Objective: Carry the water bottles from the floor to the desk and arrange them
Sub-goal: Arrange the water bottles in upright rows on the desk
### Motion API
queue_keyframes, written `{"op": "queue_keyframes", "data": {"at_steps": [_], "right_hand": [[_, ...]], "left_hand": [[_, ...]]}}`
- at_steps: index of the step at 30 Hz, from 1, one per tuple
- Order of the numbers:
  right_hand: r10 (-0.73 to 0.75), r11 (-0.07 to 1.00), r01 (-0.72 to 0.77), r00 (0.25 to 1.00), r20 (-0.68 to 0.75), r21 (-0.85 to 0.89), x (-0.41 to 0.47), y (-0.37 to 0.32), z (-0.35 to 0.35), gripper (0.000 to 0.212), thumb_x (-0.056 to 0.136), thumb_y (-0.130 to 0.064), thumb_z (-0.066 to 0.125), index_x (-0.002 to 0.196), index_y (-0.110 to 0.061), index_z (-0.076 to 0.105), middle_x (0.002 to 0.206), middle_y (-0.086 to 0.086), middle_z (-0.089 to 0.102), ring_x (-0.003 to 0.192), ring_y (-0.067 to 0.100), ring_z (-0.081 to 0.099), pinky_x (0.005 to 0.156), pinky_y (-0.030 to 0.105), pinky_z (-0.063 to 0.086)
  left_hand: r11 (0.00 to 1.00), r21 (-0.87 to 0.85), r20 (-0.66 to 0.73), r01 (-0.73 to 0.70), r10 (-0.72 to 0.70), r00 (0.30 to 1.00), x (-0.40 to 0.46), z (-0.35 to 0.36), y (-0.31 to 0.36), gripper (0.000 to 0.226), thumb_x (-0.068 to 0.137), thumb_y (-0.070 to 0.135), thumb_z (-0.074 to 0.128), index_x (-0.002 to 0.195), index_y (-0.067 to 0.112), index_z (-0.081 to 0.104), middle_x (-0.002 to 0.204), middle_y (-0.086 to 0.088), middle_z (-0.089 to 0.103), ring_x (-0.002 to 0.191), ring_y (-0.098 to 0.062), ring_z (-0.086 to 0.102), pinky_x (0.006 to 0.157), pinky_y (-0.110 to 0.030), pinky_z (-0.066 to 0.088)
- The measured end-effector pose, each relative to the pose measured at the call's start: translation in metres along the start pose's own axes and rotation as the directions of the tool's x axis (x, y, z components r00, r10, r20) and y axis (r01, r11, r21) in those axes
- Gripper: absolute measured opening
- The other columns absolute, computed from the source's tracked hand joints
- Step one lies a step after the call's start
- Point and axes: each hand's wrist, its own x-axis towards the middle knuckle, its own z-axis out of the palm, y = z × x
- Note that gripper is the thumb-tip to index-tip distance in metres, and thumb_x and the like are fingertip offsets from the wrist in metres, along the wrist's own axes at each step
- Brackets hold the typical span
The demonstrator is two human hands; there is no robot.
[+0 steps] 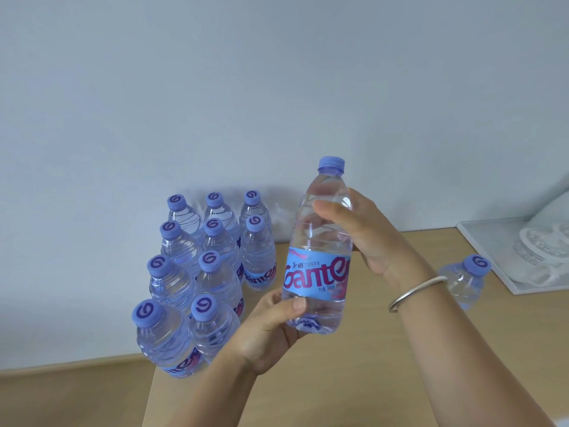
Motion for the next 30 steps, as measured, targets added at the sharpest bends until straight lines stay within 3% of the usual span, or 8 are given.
{"op": "queue_keyframes", "data": {"at_steps": [7,11,14,16,18,23,26,30], "right_hand": [[0.022,0.998,-0.018,0.997,0.07,-0.061,0.006,-0.002,0.012,0.07,0.061,-0.051,0.068,0.12,-0.015,0.056,0.109,0.004,0.068,0.091,0.016,0.07,0.092,0.043,0.052],[0.013,0.999,-0.009,0.997,0.08,-0.048,0.008,0.008,0.015,0.069,0.057,-0.05,0.071,0.114,-0.013,0.058,0.105,0.003,0.07,0.089,0.014,0.07,0.078,0.031,0.055],[-0.001,0.993,0.01,0.997,0.076,-0.119,0.009,0.025,0.022,0.061,0.057,-0.044,0.074,0.109,-0.017,0.058,0.106,0.003,0.069,0.096,0.015,0.068,0.08,0.031,0.055],[0.017,0.989,-0.004,0.996,0.085,-0.146,0.011,0.041,0.026,0.053,0.061,-0.033,0.08,0.106,-0.018,0.056,0.106,0.003,0.07,0.101,0.016,0.066,0.091,0.039,0.051],[0.037,0.991,-0.026,0.996,0.084,-0.131,0.012,0.057,0.032,0.05,0.062,-0.031,0.08,0.104,-0.019,0.056,0.105,0.003,0.071,0.099,0.015,0.067,0.092,0.041,0.051],[0.068,0.988,-0.052,0.992,0.105,-0.143,0.019,0.083,0.046,0.055,0.058,-0.036,0.082,0.102,-0.017,0.054,0.11,0.004,0.068,0.104,0.017,0.065,0.096,0.048,0.048],[0.077,0.974,-0.052,0.991,0.105,-0.22,0.022,0.093,0.053,0.059,0.053,-0.044,0.083,0.099,-0.022,0.053,0.108,0.0,0.066,0.102,0.017,0.063,0.092,0.041,0.051],[0.087,0.967,-0.054,0.988,0.128,-0.248,0.023,0.105,0.066,0.064,0.049,-0.049,0.082,0.101,-0.027,0.052,0.109,0.0,0.064,0.104,0.018,0.061,0.09,0.037,0.05]], "left_hand": [[0.996,-0.088,0.027,-0.021,0.024,0.999,-0.006,-0.01,-0.005,0.069,0.039,0.04,0.093,0.097,0.007,0.074,0.097,-0.014,0.072,0.087,-0.025,0.07,0.072,-0.032,0.057],[0.998,-0.07,0.014,0.003,-0.002,1.0,-0.006,-0.019,-0.011,0.067,0.049,0.038,0.09,0.103,0.004,0.07,0.104,-0.017,0.07,0.094,-0.026,0.068,0.078,-0.031,0.055],[1.0,0.011,-0.167,0.017,-0.015,0.986,-0.009,-0.025,-0.023,0.046,0.067,0.03,0.081,0.104,0.005,0.07,0.108,-0.013,0.07,0.102,-0.022,0.065,0.095,-0.032,0.049],[0.997,0.061,-0.409,0.053,-0.024,0.912,-0.012,-0.03,-0.04,0.029,0.082,0.019,0.067,0.11,0.01,0.067,0.109,-0.004,0.071,0.109,-0.017,0.06,0.101,-0.03,0.043],[0.994,0.086,-0.529,0.061,-0.006,0.848,-0.015,-0.028,-0.054,0.024,0.088,0.015,0.061,0.111,0.015,0.066,0.105,0.001,0.07,0.104,-0.015,0.059,0.092,-0.024,0.043],[0.995,-0.083,-0.663,0.061,-0.101,0.741,-0.01,-0.025,-0.071,0.015,0.091,0.014,0.058,0.104,0.014,0.065,0.101,-0.004,0.069,0.099,-0.016,0.062,0.087,-0.027,0.045],[0.975,-0.212,-0.723,0.066,-0.202,0.661,-0.006,-0.032,-0.076,0.005,0.09,0.004,0.058,0.089,0.007,0.062,0.091,-0.009,0.065,0.087,-0.02,0.062,0.076,-0.028,0.049],[0.959,-0.273,-0.746,0.077,-0.262,0.613,0.0,-0.044,-0.079,0.017,0.083,-0.015,0.051,0.079,0.001,0.058,0.082,-0.013,0.058,0.077,-0.02,0.056,0.072,-0.025,0.049]]}}
